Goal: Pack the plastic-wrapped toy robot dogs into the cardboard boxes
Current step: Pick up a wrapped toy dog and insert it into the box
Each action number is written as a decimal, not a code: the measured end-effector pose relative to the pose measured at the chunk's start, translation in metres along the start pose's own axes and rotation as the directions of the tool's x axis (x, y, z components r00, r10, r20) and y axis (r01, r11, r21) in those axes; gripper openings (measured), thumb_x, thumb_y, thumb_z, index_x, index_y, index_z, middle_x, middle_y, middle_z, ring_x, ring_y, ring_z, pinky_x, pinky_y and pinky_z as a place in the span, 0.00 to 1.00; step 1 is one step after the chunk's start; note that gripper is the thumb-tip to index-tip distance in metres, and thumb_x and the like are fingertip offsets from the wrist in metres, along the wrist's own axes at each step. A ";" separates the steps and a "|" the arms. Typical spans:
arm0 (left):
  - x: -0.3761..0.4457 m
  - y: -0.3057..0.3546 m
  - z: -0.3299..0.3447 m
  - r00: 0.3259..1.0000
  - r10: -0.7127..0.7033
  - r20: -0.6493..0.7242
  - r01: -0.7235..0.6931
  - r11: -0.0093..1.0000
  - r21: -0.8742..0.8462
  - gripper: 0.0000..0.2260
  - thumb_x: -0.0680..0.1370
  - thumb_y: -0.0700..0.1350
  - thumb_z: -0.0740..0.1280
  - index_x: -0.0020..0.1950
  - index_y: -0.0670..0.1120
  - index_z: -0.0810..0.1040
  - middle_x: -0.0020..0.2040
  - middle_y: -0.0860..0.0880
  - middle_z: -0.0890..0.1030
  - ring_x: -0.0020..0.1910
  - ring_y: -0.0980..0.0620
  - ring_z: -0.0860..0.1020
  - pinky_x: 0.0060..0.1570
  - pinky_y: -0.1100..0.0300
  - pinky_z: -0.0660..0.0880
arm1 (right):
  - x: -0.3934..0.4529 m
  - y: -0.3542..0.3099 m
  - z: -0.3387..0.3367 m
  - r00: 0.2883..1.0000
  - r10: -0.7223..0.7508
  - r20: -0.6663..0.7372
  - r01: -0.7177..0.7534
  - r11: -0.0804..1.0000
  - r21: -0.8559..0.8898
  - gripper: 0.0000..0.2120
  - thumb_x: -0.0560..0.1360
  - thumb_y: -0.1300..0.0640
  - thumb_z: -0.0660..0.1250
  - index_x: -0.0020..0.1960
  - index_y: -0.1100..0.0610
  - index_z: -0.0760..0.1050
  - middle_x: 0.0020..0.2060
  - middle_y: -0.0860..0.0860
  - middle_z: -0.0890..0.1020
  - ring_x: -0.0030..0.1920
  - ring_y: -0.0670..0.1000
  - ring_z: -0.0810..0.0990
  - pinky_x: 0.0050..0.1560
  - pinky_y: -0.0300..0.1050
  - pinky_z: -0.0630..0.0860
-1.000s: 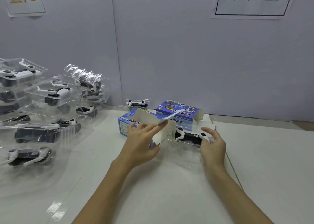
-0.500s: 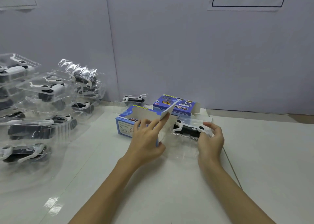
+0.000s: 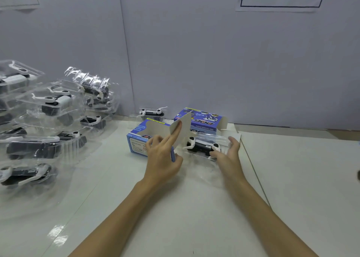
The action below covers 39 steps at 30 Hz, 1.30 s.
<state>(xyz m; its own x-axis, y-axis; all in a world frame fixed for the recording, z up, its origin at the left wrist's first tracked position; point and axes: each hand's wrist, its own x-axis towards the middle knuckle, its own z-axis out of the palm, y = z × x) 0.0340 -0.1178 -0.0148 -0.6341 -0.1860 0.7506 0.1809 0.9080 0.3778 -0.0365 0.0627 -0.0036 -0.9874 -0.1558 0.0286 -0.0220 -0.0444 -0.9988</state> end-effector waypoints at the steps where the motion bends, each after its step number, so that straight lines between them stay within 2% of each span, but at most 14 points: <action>1: 0.000 0.002 0.001 1.000 -0.001 -0.020 0.001 1.000 0.002 0.42 0.65 0.39 0.68 0.82 0.49 0.67 0.54 0.79 0.68 0.44 0.55 0.61 0.58 0.58 0.63 | 0.000 0.001 0.002 1.000 -0.016 0.020 0.016 1.000 -0.010 0.33 0.79 0.65 0.66 0.76 0.46 0.56 0.56 0.39 0.73 0.47 0.38 0.81 0.36 0.34 0.77; 3: 0.000 0.003 0.003 0.999 -0.011 -0.035 0.011 1.000 -0.003 0.42 0.65 0.38 0.68 0.81 0.49 0.67 0.54 0.80 0.67 0.44 0.56 0.60 0.57 0.57 0.64 | 0.002 0.001 0.004 0.998 -0.044 0.044 0.044 0.999 0.006 0.32 0.81 0.63 0.66 0.79 0.48 0.55 0.55 0.33 0.70 0.44 0.29 0.79 0.35 0.28 0.74; 4: -0.001 0.002 0.004 0.999 -0.026 -0.034 0.025 1.000 -0.015 0.42 0.66 0.37 0.67 0.81 0.50 0.68 0.51 0.78 0.68 0.45 0.55 0.61 0.58 0.57 0.64 | 0.000 0.000 0.004 0.997 -0.049 0.056 0.047 0.999 0.026 0.33 0.82 0.60 0.67 0.80 0.49 0.54 0.56 0.31 0.68 0.48 0.28 0.78 0.43 0.30 0.77; 6: -0.002 0.000 0.003 0.998 -0.059 -0.024 0.058 0.997 -0.055 0.41 0.67 0.37 0.66 0.81 0.51 0.67 0.43 0.71 0.70 0.45 0.54 0.63 0.58 0.56 0.65 | -0.003 -0.002 0.004 0.995 -0.049 0.088 0.044 0.998 0.054 0.35 0.83 0.55 0.66 0.83 0.47 0.50 0.63 0.33 0.68 0.63 0.40 0.75 0.66 0.47 0.76; 8: -0.002 0.000 0.002 0.997 -0.080 -0.010 0.079 0.992 -0.094 0.41 0.67 0.38 0.66 0.81 0.52 0.67 0.40 0.66 0.68 0.46 0.53 0.64 0.59 0.52 0.66 | -0.007 -0.001 0.006 0.992 -0.069 0.107 0.066 0.997 0.033 0.37 0.84 0.57 0.66 0.84 0.50 0.46 0.73 0.40 0.66 0.73 0.49 0.70 0.76 0.57 0.69; 10: -0.002 0.002 0.003 0.997 -0.075 -0.005 0.074 0.992 -0.099 0.40 0.68 0.38 0.67 0.82 0.52 0.66 0.41 0.69 0.70 0.45 0.59 0.64 0.63 0.58 0.61 | -0.011 0.000 0.011 0.986 -0.104 0.131 0.103 0.995 0.015 0.38 0.84 0.59 0.65 0.84 0.53 0.45 0.77 0.48 0.69 0.74 0.52 0.71 0.76 0.56 0.68; 13: -0.001 0.002 0.001 0.998 -0.068 0.012 0.069 0.992 -0.109 0.40 0.69 0.37 0.67 0.82 0.51 0.65 0.46 0.75 0.71 0.48 0.64 0.66 0.62 0.67 0.56 | -0.014 0.001 0.015 0.966 -0.158 0.206 0.153 0.987 0.037 0.35 0.84 0.59 0.65 0.84 0.49 0.48 0.76 0.46 0.70 0.73 0.46 0.73 0.71 0.44 0.73; 19: -0.002 0.007 -0.003 0.997 -0.057 0.050 0.062 0.992 -0.107 0.41 0.68 0.37 0.64 0.82 0.50 0.65 0.54 0.78 0.71 0.47 0.62 0.65 0.62 0.53 0.59 | -0.004 0.004 0.006 0.953 -0.152 0.261 0.148 0.988 0.034 0.24 0.85 0.62 0.64 0.74 0.46 0.58 0.63 0.31 0.72 0.55 0.23 0.75 0.52 0.24 0.73; 22: 0.001 0.009 -0.004 0.994 -0.096 0.048 0.101 0.988 -0.119 0.40 0.68 0.35 0.65 0.81 0.51 0.67 0.47 0.73 0.73 0.45 0.57 0.65 0.65 0.49 0.60 | -0.004 0.005 0.005 0.936 -0.097 0.339 0.100 0.995 0.008 0.21 0.86 0.58 0.61 0.77 0.49 0.61 0.71 0.43 0.75 0.68 0.39 0.77 0.70 0.41 0.73; 25: 0.001 0.013 -0.006 0.995 -0.089 0.047 0.094 0.989 -0.115 0.41 0.69 0.32 0.69 0.81 0.53 0.68 0.47 0.69 0.75 0.46 0.54 0.68 0.67 0.54 0.57 | -0.010 0.005 0.012 0.931 -0.078 0.356 0.086 0.996 -0.005 0.27 0.87 0.53 0.59 0.82 0.51 0.53 0.75 0.49 0.73 0.74 0.49 0.73 0.77 0.53 0.67; 28: 0.000 0.017 -0.010 0.989 -0.136 0.060 0.145 0.973 -0.177 0.41 0.69 0.34 0.68 0.81 0.56 0.66 0.49 0.60 0.78 0.47 0.52 0.70 0.66 0.60 0.55 | -0.010 0.003 0.012 0.930 -0.141 0.339 0.169 0.984 -0.055 0.27 0.87 0.54 0.57 0.83 0.51 0.52 0.75 0.46 0.72 0.73 0.45 0.72 0.75 0.46 0.68; 33: 0.001 0.028 -0.018 0.983 -0.146 0.115 0.172 0.947 -0.270 0.37 0.69 0.38 0.64 0.78 0.60 0.68 0.56 0.55 0.81 0.51 0.53 0.74 0.69 0.54 0.56 | -0.006 0.004 0.009 0.932 -0.103 0.347 0.135 0.988 -0.069 0.30 0.86 0.57 0.62 0.83 0.50 0.51 0.68 0.35 0.74 0.64 0.28 0.74 0.62 0.29 0.72; 36: 0.000 0.035 -0.021 0.983 -0.127 0.137 0.162 0.943 -0.291 0.37 0.70 0.38 0.63 0.78 0.58 0.68 0.62 0.56 0.81 0.56 0.53 0.75 0.72 0.50 0.56 | -0.009 0.001 0.012 0.934 -0.109 0.341 0.123 0.992 -0.021 0.31 0.87 0.53 0.60 0.85 0.49 0.49 0.73 0.39 0.73 0.71 0.37 0.72 0.73 0.41 0.70; 39: 0.001 0.039 -0.022 0.982 -0.134 0.131 0.170 0.931 -0.323 0.37 0.69 0.37 0.63 0.79 0.56 0.68 0.61 0.54 0.81 0.56 0.52 0.76 0.70 0.45 0.60 | -0.013 -0.001 0.013 0.924 -0.104 0.367 0.115 0.993 -0.008 0.31 0.87 0.46 0.54 0.85 0.47 0.43 0.81 0.44 0.62 0.80 0.45 0.61 0.81 0.51 0.60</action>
<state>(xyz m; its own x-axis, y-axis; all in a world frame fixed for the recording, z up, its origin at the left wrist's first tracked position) 0.0568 -0.0904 0.0124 -0.7454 -0.2557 0.6156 0.3031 0.6925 0.6546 -0.0212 0.0517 -0.0020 -0.8528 -0.5018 0.1450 -0.1364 -0.0539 -0.9892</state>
